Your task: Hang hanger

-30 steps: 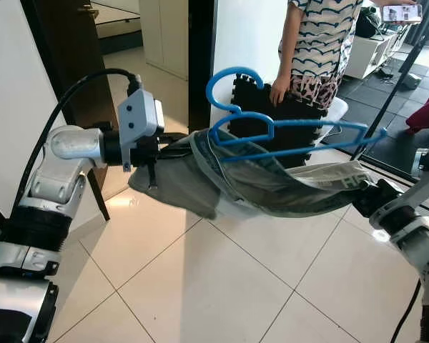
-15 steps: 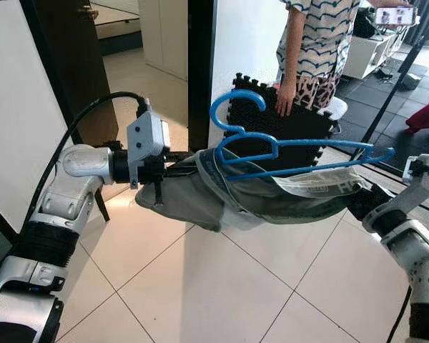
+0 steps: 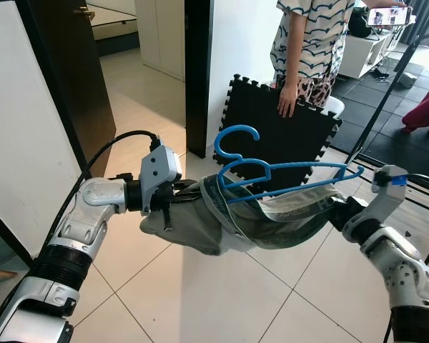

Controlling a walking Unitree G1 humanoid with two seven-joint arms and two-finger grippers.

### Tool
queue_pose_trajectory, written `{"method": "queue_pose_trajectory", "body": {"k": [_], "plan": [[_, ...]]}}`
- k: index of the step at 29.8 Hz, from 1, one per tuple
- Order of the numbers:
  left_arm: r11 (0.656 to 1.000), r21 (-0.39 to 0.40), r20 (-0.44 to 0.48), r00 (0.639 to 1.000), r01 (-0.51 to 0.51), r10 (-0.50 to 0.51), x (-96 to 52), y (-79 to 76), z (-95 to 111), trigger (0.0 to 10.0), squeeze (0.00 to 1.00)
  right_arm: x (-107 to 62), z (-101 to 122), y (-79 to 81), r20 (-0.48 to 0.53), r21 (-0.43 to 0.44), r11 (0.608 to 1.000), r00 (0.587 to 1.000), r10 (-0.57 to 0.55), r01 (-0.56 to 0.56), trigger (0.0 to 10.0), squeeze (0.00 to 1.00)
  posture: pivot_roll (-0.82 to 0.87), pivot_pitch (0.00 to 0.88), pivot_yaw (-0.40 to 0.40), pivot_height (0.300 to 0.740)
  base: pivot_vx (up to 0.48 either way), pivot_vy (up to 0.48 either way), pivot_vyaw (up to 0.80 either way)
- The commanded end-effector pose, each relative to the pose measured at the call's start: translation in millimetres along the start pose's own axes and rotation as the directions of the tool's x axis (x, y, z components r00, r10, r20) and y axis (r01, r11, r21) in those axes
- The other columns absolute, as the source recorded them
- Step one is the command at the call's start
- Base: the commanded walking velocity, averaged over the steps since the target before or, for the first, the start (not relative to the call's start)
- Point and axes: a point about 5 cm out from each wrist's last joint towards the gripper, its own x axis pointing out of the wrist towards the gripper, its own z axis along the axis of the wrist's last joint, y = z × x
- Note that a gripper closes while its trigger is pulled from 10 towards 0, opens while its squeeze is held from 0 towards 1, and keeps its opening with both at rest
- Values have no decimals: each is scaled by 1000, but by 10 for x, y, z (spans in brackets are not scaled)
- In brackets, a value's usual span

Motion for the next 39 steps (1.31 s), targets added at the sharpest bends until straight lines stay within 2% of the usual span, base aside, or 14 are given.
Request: {"method": "queue_pose_trajectory", "body": {"k": [1, 9, 10, 12, 13, 15, 16, 19, 20, 22, 23, 27, 31, 39], "plan": [[1000, -23, -5, 1000, 4, -4, 28, -66, -66, 10000, 0, -11, -69, -31, -18, -4, 1000, 1000, -13, 13, 0, 0, -18, 50, -33, 740, 0, 0, 0], [998, -62, -6, 1000, -18, 17, 51, -118, -144, 10000, 0, -11, -142, -30, -37, -19, 1000, 999, -13, 13, 0, 0, -18, 59, -29, 740, 0, 0, 0], [993, -110, -8, 999, -47, 46, 70, -162, -219, 10000, 0, -6, -175, -29, -49, -24, 1000, 999, -12, 11, 0, 0, -25, 62, -27, 740, 0, 0, 0], [993, -110, -8, 999, -47, 46, 70, -162, -219, 10000, 0, -6, -175, -29, -49, -24, 1000, 999, -12, 11, 0, 0, -25, 62, -27, 740, 0, 0, 0], [979, -186, -25, 997, -83, 80, 94, -250, -350, 10000, 0, 4, -205, -21, -62, -32, 999, 998, -8, 6, 2745, 0, -31, 73, -24, 740, 0, 0, 0], [979, -186, -25, 997, -83, 80, 94, -250, -350, 10000, 0, 4, -205, -21, -62, -32, 999, 998, -8, 6, 2745, 0, -31, 73, -24, 740, 0, 0, 0], [963, -239, -55, 992, -126, 116, 120, -336, -465, 10000, 0, 7, -226, -11, -70, -23, 1000, 998, 3, -5, 10000, 0, -34, 79, -18, 740, 0, 0, 0], [963, -239, -55, 992, -126, 116, 120, -336, -465, 10000, 0, 7, -226, -11, -70, -23, 1000, 998, 3, -5, 10000, 0, -34, 79, -18, 740, 0, 0, 0], [943, -284, -76, 985, -172, 157, 125, -357, -534, 10000, 0, 7, -235, -13, -71, -11, 1000, 997, 7, -8, 10000, 0, -23, 77, -12, 740, 0, 0, 0], [943, -284, -76, 985, -172, 157, 125, -357, -534, 10000, 0, 7, -235, -13, -71, -11, 1000, 997, 7, -8, 10000, 0, -23, 77, -12, 740, 0, 0, 0], [921, -325, -97, 976, -217, 195, 111, -335, -587, 10000, 0, 11, -235, -14, -68, 0, 1000, 998, 7, -7, 10000, 0, -22, 80, -6, 740, 0, 0, 0], [892, -363, -123, 963, -269, 240, 90, -274, -631, 10000, 0, 28, -239, -17, -63, 6, 1000, 998, -3, 3, 10000, 0, -18, 83, 3, 740, 0, 0, 0], [888, -361, -142, 958, -283, 248, 105, -269, -650, 10000, 0, 55, -264, -12, -73, -21, 1000, 997, -10, 8, 10000, 0, -14, 83, 1, 740, 0, 0, 0], [878, -380, -146, 956, -290, 253, 137, -267, -669, 10000, 0, 71, -266, -8, -75, -18, 1000, 997, -3, 2, 10000, 0, -14, 83, -1, 740, 0, 0, 0]]}}
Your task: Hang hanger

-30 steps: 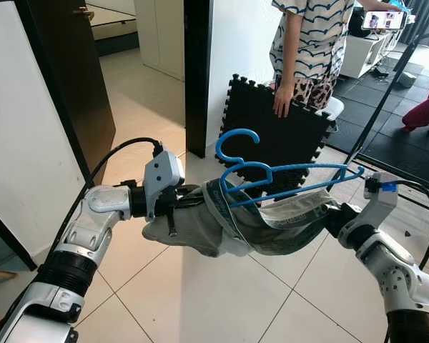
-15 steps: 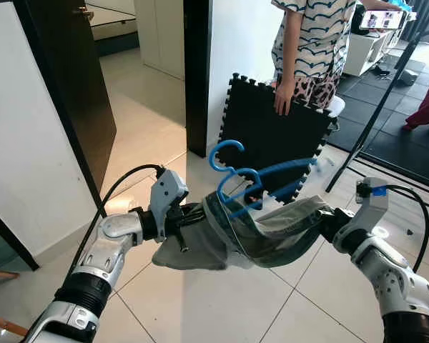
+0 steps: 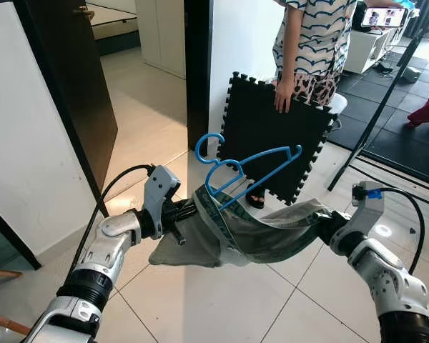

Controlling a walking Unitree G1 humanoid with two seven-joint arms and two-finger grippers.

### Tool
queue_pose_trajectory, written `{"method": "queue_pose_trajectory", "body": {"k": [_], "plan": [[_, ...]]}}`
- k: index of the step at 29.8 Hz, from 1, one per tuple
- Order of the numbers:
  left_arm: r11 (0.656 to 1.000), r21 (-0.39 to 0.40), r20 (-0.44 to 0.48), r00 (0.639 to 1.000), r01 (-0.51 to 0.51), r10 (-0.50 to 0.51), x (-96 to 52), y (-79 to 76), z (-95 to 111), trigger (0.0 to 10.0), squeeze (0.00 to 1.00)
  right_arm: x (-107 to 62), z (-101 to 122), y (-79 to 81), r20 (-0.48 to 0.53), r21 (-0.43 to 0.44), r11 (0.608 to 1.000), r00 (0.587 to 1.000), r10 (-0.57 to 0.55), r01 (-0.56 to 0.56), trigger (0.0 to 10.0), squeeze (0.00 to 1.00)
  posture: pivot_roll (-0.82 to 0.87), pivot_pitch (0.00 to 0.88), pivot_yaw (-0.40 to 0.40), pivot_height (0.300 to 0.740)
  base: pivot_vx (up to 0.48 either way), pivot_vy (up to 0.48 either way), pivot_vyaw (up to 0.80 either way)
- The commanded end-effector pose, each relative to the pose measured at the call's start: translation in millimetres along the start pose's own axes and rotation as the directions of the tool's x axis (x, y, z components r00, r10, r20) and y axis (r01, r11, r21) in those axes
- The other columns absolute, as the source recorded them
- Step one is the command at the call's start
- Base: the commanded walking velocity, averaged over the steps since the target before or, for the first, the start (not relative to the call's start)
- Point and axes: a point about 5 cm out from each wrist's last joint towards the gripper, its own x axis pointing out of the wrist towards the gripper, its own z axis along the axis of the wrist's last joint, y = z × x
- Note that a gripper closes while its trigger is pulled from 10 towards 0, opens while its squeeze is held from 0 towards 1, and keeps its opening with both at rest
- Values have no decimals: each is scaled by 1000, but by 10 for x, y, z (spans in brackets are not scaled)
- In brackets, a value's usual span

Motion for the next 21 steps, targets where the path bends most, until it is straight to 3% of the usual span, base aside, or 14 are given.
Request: {"method": "queue_pose_trajectory", "body": {"k": [1, 10, 21], "plan": [[1000, -15, 1, 1000, 2, -2, 41, -13, 2, 10000, 0, 20, -24, 17, -4, 1, 1000, 1000, 7, -7, 10000, 0, -14, 83, -1, 740, 0, 0, 0], [1000, -15, 7, 1000, 7, -7, 84, -49, 4, 10000, 0, -2, -18, -33, -4, 5, 1000, 1000, 2, -2, 10000, 0, -29, 71, -41, 740, 0, 0, 0], [1000, 11, 6, 1000, 6, -6, 103, -52, -2, 10000, 0, 24, -23, -27, -9, -1, 1000, 1000, 5, -5, 10000, 0, -21, 68, -24, 740, 0, 0, 0]]}}
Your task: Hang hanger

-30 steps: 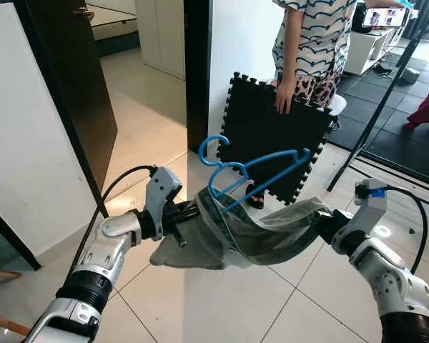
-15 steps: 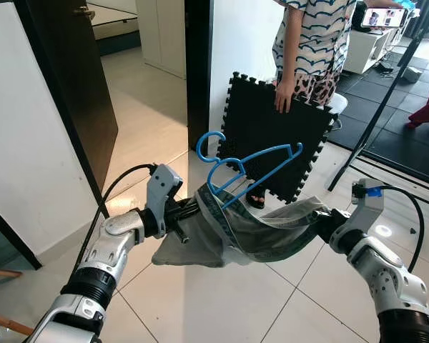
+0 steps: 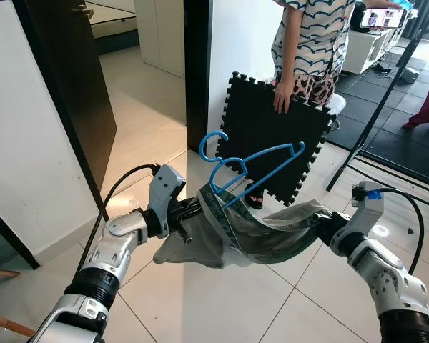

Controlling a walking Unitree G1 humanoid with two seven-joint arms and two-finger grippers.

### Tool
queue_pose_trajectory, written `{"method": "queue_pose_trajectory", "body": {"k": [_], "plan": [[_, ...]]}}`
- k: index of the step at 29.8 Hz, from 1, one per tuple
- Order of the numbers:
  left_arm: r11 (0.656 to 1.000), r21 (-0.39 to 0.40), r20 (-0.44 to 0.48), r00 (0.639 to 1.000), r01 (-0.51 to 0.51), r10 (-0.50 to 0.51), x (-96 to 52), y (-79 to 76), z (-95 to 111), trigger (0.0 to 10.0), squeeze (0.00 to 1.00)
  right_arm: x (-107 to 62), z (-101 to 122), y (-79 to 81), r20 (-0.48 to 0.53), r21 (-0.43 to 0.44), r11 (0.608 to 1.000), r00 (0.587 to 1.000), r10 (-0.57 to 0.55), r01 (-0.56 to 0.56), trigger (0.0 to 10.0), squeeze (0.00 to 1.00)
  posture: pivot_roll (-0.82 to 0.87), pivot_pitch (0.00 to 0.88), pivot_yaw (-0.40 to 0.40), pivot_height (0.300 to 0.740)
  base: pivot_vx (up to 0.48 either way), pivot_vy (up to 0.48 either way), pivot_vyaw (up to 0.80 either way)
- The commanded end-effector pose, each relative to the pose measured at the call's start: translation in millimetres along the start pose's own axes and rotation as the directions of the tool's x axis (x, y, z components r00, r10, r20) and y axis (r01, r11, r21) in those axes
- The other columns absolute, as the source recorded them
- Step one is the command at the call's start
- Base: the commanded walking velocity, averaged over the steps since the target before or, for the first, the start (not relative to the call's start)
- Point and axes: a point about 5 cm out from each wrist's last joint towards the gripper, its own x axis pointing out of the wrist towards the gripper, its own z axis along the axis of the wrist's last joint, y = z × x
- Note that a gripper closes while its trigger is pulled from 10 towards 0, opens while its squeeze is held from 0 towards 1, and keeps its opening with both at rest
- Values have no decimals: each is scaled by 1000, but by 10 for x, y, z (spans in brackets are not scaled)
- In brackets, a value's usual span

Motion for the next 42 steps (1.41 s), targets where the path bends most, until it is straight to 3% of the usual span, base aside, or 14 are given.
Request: {"method": "queue_pose_trajectory", "body": {"k": [1, 42], "plan": [[1000, 4, -1, 1000, 8, -8, 34, -13, -1, 10000, 0, 26, 11, 12, 5, -5, 1000, 1000, 5, -5, 10000, 0, -18, 71, -23, 740, 0, 0, 0], [1000, -18, 12, 1000, 19, -18, 63, -15, 8, 10000, 0, 36, -1, -19, -9, 22, 1000, 1000, 22, -22, 10000, 0, -15, 70, -26, 740, 0, 0, 0]]}}
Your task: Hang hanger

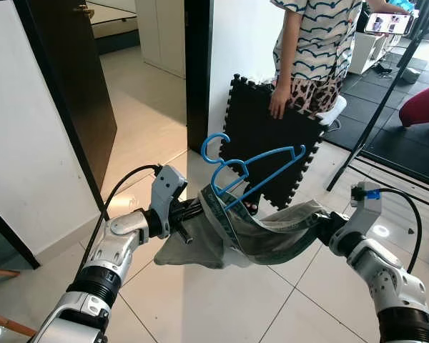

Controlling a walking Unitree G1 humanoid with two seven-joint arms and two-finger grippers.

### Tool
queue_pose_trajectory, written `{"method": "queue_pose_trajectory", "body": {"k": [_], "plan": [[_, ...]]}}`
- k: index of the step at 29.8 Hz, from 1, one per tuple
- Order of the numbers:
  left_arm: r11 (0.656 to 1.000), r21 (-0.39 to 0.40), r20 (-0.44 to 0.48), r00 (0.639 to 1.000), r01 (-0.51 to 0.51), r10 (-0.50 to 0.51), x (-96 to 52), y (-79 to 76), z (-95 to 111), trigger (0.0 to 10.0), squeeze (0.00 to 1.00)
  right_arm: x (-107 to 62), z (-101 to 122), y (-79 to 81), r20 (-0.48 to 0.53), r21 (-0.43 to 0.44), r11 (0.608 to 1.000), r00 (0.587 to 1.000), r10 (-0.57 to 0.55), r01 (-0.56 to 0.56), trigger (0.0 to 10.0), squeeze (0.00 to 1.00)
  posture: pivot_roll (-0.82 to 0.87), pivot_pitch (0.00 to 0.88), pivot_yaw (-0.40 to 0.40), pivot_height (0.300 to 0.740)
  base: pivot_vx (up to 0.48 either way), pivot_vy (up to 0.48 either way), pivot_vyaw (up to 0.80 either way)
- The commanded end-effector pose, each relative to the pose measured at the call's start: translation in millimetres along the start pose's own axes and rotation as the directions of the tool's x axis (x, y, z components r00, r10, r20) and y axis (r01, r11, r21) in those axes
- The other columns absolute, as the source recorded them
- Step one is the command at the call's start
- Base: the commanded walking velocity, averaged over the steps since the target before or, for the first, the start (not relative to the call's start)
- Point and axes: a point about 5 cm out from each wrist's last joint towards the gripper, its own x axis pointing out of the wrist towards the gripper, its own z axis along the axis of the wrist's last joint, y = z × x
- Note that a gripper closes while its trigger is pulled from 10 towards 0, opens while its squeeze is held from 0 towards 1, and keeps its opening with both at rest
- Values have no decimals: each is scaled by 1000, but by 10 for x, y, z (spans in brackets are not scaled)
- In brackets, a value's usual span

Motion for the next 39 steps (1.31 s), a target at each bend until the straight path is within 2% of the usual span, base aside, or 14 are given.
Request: {"method": "queue_pose_trajectory", "body": {"k": [1, 39], "plan": [[1000, -5, 19, 1000, 8, -7, 34, -10, 22, 10000, 0, 5, 19, -4, 5, 0, 1000, 1000, 5, -5, 10000, 0, -12, 74, -29, 740, 0, 0, 0], [1000, -18, 41, 999, 6, -6, 31, -1, 52, 10000, 0, 9, 31, -2, 5, 12, 1000, 1000, 11, -11, 10000, 0, -15, 81, -30, 740, 0, 0, 0]]}}
